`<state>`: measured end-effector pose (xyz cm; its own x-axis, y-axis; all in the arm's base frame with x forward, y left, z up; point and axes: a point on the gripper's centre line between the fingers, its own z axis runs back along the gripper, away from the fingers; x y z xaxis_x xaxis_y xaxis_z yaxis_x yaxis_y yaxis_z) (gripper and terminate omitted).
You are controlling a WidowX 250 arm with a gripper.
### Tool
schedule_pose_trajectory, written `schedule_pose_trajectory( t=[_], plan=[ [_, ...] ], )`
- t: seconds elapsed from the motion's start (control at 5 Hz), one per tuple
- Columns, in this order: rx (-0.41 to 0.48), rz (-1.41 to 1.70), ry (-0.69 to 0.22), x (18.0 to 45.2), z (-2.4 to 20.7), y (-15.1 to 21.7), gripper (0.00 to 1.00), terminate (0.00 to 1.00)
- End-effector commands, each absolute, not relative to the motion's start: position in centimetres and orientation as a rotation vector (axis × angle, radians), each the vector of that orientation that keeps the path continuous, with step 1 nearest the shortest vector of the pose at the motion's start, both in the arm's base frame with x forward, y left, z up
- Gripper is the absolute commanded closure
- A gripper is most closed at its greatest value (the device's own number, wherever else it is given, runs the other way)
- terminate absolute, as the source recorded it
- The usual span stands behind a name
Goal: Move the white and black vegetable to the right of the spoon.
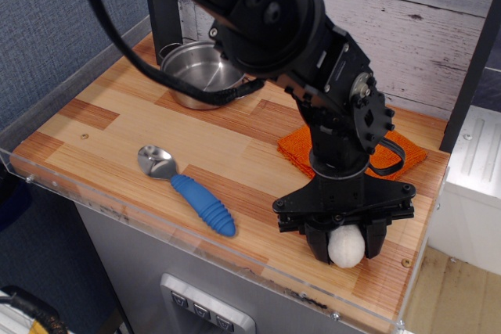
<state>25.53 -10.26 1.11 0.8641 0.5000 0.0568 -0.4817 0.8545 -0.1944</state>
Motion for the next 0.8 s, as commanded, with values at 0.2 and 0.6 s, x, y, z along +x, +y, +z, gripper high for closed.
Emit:
schedule_pose_trajectory(
  t=[0.2, 0.6],
  plan=[
    [-0.186, 0.615, -0.131, 26.0, 3.7, -8.1, 0.0, 0.0],
    [-0.223, 0.638, -0.165, 25.9, 6.8, -7.8, 0.0, 0.0]
  ],
)
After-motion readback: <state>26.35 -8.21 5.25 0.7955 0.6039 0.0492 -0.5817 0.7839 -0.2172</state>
